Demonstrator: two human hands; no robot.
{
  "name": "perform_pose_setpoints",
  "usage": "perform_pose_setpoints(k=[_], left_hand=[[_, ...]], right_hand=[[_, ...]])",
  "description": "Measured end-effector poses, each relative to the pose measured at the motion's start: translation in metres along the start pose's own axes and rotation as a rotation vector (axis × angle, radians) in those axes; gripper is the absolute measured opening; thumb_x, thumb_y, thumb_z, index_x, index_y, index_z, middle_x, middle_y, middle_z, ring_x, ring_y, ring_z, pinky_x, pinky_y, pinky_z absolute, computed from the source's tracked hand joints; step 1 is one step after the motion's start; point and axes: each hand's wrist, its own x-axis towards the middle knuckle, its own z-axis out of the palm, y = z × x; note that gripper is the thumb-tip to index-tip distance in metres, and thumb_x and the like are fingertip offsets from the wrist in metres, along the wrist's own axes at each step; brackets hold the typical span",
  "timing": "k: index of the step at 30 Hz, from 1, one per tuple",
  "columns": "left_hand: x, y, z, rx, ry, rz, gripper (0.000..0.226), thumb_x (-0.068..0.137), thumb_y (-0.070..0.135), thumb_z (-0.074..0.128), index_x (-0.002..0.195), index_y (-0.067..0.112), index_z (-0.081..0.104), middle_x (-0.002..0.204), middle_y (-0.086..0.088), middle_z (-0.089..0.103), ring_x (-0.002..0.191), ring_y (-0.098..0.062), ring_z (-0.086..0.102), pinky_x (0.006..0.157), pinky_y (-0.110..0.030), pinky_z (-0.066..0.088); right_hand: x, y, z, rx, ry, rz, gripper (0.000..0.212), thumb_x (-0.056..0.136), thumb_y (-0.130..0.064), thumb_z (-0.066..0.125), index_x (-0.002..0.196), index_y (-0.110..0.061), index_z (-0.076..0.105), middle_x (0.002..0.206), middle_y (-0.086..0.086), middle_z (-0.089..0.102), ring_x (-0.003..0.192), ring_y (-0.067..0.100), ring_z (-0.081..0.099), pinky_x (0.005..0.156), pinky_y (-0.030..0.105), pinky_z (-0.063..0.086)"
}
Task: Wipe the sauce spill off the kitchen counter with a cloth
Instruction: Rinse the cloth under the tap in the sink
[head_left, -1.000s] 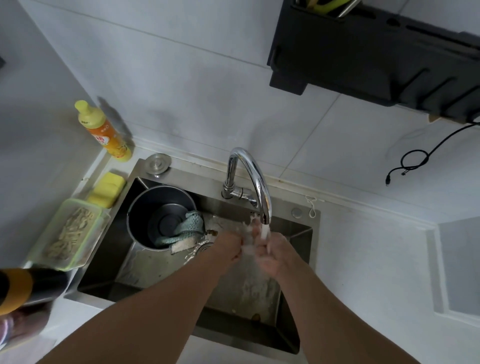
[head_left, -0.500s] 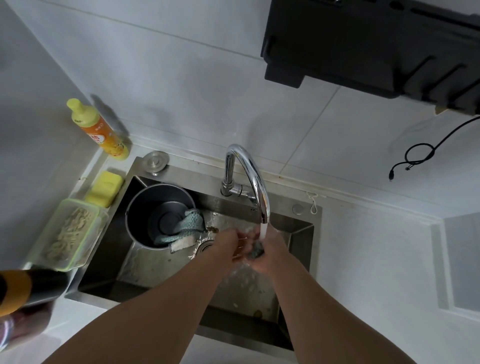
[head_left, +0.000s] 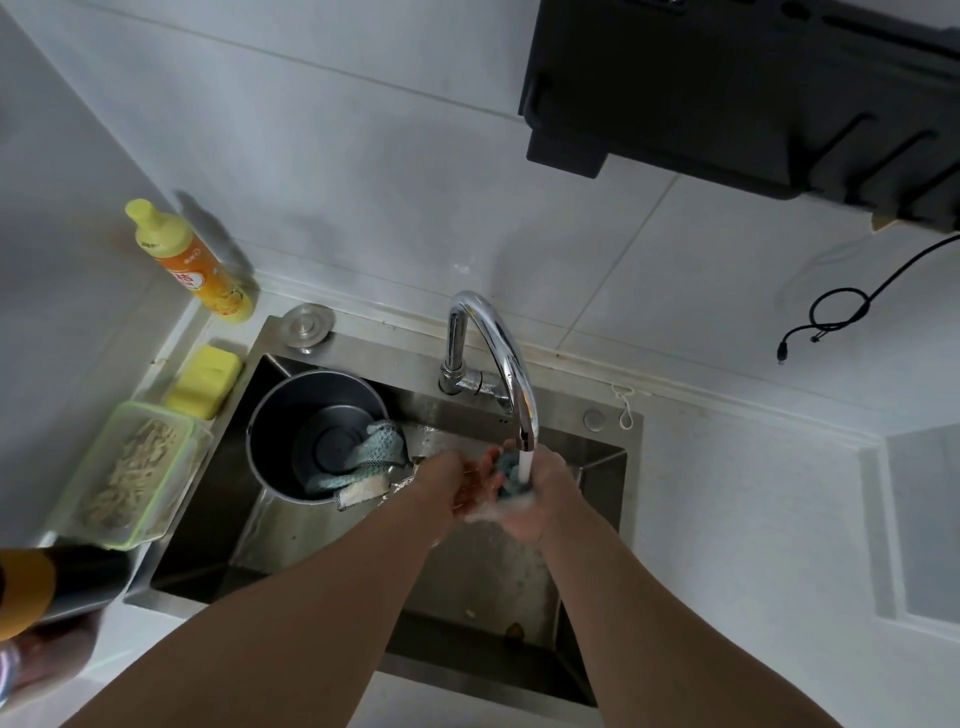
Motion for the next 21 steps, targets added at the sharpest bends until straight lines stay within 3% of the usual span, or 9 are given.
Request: perform_pose_setpoints(k=[3, 7, 10, 12, 13, 16, 19, 21], left_hand=[[0.0, 0.018, 0.016, -0.033, -0.082, 0.027, 0.014, 0.095, 0.01, 0.054, 0.099, 0.001, 0.065, 0.072, -0.009, 0.066, 0.054, -0.017, 0.06, 0.051, -0.029, 0.053], [0.003, 0.051, 0.051, -0.122, -0.188, 0.065, 0.018, 0.099, 0.022, 0.047, 0.084, 0.015, 0.054, 0.08, -0.007, 0.049, 0.064, -0.02, 0.047, 0.061, -0.032, 0.04], [0.003, 0.071, 0.066, -0.421, -0.24, 0.037, 0.027, 0.1, 0.031, 0.043, 0.076, 0.019, 0.047, 0.076, -0.002, 0.04, 0.063, -0.018, 0.04, 0.074, -0.032, 0.042], [0.002, 0.077, 0.063, -0.52, -0.214, 0.05, 0.031, 0.101, 0.04, 0.043, 0.086, 0.015, 0.055, 0.082, -0.003, 0.051, 0.068, -0.021, 0.049, 0.09, -0.032, 0.046], [0.0, 0.077, 0.059, -0.534, -0.212, 0.04, 0.035, 0.101, 0.043, 0.043, 0.098, 0.012, 0.06, 0.09, -0.005, 0.057, 0.073, -0.023, 0.053, 0.09, -0.033, 0.047], [-0.007, 0.068, 0.049, -0.516, -0.254, 0.041, 0.031, 0.101, 0.042, 0.047, 0.113, 0.015, 0.058, 0.094, -0.004, 0.06, 0.074, -0.023, 0.057, 0.074, -0.032, 0.048], [-0.014, 0.048, 0.034, -0.252, -0.136, 0.059, 0.014, 0.101, 0.019, 0.052, 0.093, 0.01, 0.06, 0.066, -0.002, 0.059, 0.052, -0.015, 0.054, 0.052, -0.025, 0.048], [-0.015, 0.033, 0.017, -0.039, 0.019, 0.051, 0.02, 0.101, 0.01, 0.049, 0.083, 0.01, 0.055, 0.067, -0.006, 0.059, 0.049, -0.015, 0.049, 0.051, -0.024, 0.044]], right_hand=[[-0.005, 0.0, -0.01, -0.064, -0.05, -0.017, 0.011, 0.088, -0.015, 0.07, 0.085, -0.004, 0.071, 0.079, 0.013, 0.069, 0.069, 0.023, 0.067, 0.074, 0.034, 0.063], [-0.016, -0.001, -0.037, -0.303, -0.016, -0.059, 0.029, 0.082, -0.029, 0.081, 0.101, -0.008, 0.077, 0.094, 0.012, 0.074, 0.067, 0.02, 0.067, 0.046, 0.026, 0.05], [-0.025, -0.004, -0.058, -0.327, 0.115, -0.066, 0.035, 0.087, -0.033, 0.078, 0.11, -0.008, 0.07, 0.093, 0.013, 0.075, 0.064, 0.018, 0.064, 0.046, 0.024, 0.045], [-0.031, -0.007, -0.073, -0.346, 0.181, -0.087, 0.034, 0.087, -0.034, 0.079, 0.11, -0.011, 0.068, 0.093, 0.011, 0.075, 0.061, 0.017, 0.062, 0.046, 0.024, 0.045], [-0.033, -0.008, -0.079, -0.373, 0.181, -0.096, 0.033, 0.087, -0.034, 0.081, 0.108, -0.012, 0.068, 0.091, 0.01, 0.074, 0.06, 0.016, 0.061, 0.045, 0.024, 0.044], [-0.039, -0.008, -0.09, -0.481, 0.188, -0.118, 0.033, 0.09, -0.035, 0.081, 0.108, -0.01, 0.069, 0.082, 0.006, 0.072, 0.056, 0.012, 0.055, 0.043, 0.023, 0.038], [-0.041, -0.002, -0.086, -0.579, 0.236, -0.183, 0.029, 0.1, -0.036, 0.068, 0.109, -0.009, 0.073, 0.076, 0.002, 0.071, 0.049, 0.009, 0.049, 0.043, 0.023, 0.032], [-0.039, 0.004, -0.08, -0.604, 0.319, -0.237, 0.03, 0.104, -0.039, 0.062, 0.109, -0.012, 0.074, 0.072, 0.001, 0.067, 0.046, 0.008, 0.043, 0.043, 0.024, 0.029]])
